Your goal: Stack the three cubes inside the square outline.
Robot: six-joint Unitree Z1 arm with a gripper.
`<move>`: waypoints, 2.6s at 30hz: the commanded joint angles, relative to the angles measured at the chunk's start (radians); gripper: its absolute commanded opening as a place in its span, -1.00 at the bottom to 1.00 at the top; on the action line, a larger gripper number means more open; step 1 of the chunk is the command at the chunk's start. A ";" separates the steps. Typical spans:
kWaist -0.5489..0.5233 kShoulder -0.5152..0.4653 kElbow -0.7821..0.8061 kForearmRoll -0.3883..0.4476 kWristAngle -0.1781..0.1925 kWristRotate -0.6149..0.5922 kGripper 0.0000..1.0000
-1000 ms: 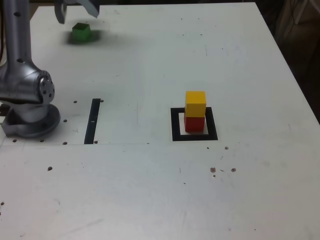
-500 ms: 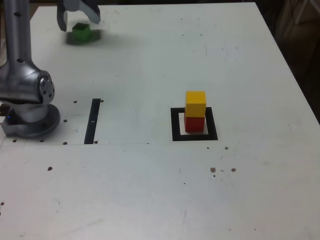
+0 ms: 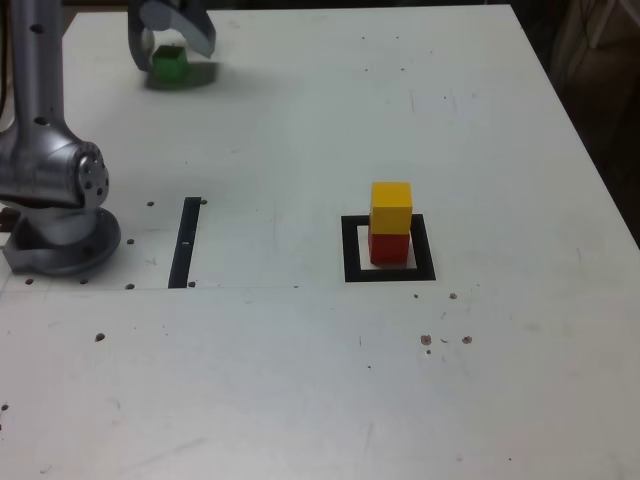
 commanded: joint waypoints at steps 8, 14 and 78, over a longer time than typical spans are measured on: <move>-0.002 -0.010 0.008 0.001 0.020 -0.026 -0.07; -0.005 -0.017 0.012 0.000 0.019 -0.027 -0.23; -0.558 -0.287 0.158 0.137 -0.031 -0.375 -0.23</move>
